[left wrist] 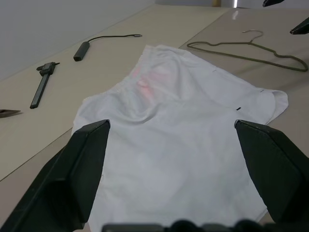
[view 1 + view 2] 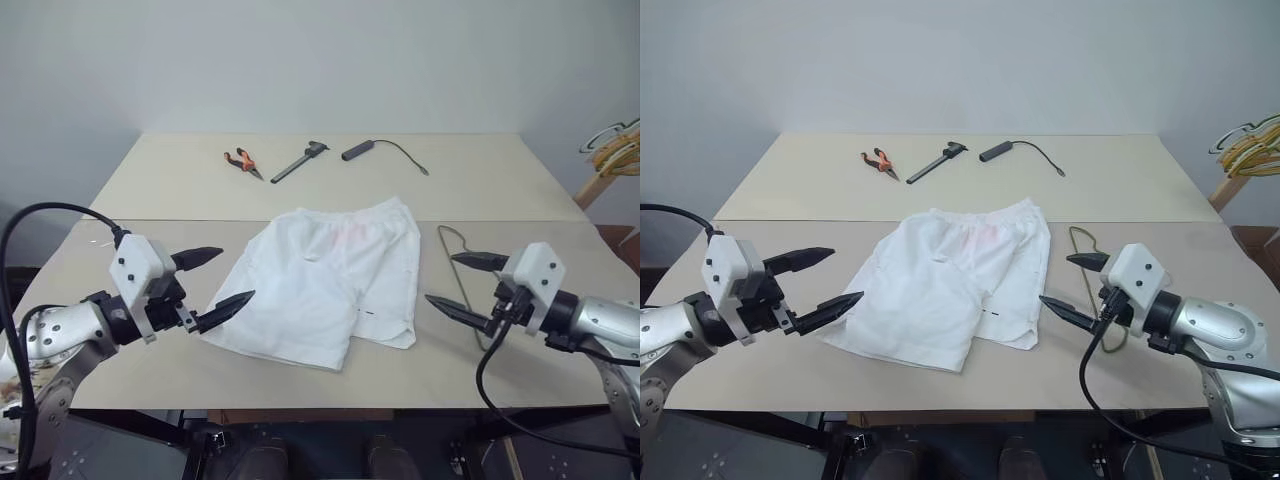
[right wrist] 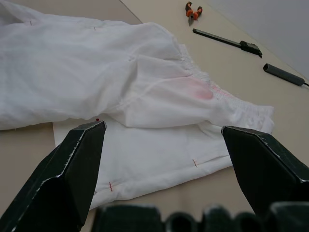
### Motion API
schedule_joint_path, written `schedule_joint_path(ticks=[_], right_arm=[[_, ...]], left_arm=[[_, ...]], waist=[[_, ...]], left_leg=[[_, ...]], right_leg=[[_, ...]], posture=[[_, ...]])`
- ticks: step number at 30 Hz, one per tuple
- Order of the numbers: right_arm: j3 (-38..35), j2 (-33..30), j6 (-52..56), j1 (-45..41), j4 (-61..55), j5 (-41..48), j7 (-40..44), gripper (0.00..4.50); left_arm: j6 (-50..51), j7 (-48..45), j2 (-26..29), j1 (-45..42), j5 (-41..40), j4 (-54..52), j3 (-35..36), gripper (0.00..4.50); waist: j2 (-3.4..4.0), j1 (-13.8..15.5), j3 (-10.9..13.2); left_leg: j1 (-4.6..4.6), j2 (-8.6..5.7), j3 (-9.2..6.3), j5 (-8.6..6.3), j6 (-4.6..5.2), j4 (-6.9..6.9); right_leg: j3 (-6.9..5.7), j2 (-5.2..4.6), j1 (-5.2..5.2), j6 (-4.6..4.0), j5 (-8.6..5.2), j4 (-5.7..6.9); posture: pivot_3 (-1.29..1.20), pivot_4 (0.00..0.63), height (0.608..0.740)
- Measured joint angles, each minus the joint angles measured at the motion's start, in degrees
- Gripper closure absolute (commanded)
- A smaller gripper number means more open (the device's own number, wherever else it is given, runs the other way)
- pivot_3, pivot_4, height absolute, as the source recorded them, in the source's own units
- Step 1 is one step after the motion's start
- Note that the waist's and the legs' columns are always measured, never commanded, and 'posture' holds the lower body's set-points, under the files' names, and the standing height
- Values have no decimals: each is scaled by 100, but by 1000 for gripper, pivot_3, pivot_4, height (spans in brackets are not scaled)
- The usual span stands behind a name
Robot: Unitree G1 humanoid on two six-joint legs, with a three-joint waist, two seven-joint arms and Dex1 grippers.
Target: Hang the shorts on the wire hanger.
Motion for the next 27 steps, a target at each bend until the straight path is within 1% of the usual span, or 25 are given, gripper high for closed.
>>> schedule_joint_path(ticks=[6,12,14,19,23,26,27], right_arm=[[-4,-2,1,7,-55,3,-2,49],[79,-56,-3,-26,-77,-104,-25,49],[405,-294,-54,-107,-76,-498,-44,49],[1721,-605,-488,-476,42,-1923,-78,49],[2680,-563,-739,-826,340,-2792,-16,49],[3191,-466,-765,-1081,577,-3341,-5,49],[3251,-469,-820,-1092,658,-3469,-8,49]], left_arm=[[5,-77,-4,-71,-200,7,16,0],[10,-85,21,-71,-216,1,7,0],[13,-31,7,-117,-225,-9,-3,0],[19,17,-16,-90,-250,-47,-23,0],[43,34,-27,-117,-259,-72,-74,0],[71,46,-28,-160,-279,-106,-112,0],[79,49,-28,-163,-298,-121,-112,0]], waist=[[1,0,-1],[2,0,-3],[2,-6,-3],[2,-43,-3],[1,-55,-3],[1,-45,-3],[1,-35,-3]], left_leg=[[0,0,0,0,0,1],[1,0,0,0,0,2],[2,0,1,0,0,4],[3,0,2,0,0,3],[1,0,0,1,-1,5],[2,0,-1,1,-2,4],[1,0,-1,1,-2,5]], right_leg=[[0,0,0,0,0,1],[0,0,0,0,0,3],[0,0,0,0,0,5],[-1,1,-1,-2,-1,5],[-1,1,0,-2,-1,3],[-1,1,-1,-2,-1,4],[-1,1,-1,-2,-1,3]], posture=[[47,52,740],[42,53,740],[36,58,740],[32,68,740],[47,69,740],[62,72,740],[63,73,740]])
